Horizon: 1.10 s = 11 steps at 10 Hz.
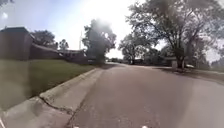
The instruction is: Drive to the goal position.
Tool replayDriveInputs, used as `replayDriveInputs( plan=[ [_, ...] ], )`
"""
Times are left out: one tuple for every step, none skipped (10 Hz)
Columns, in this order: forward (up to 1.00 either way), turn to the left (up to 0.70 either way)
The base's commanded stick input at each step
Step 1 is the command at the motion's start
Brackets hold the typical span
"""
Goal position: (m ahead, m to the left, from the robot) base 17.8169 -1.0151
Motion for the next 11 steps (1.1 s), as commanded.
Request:
replayDriveInputs(
  plan=[
    [1.0,0.0],
    [1.0,0.0],
    [1.0,0.0],
    [1.0,0.03],
    [1.0,0.05],
    [1.0,0.08],
    [1.0,0.12],
    [1.0,0.02],
    [1.0,0.0],
    [1.0,0.0],
    [1.0,0.0]
  ],
)
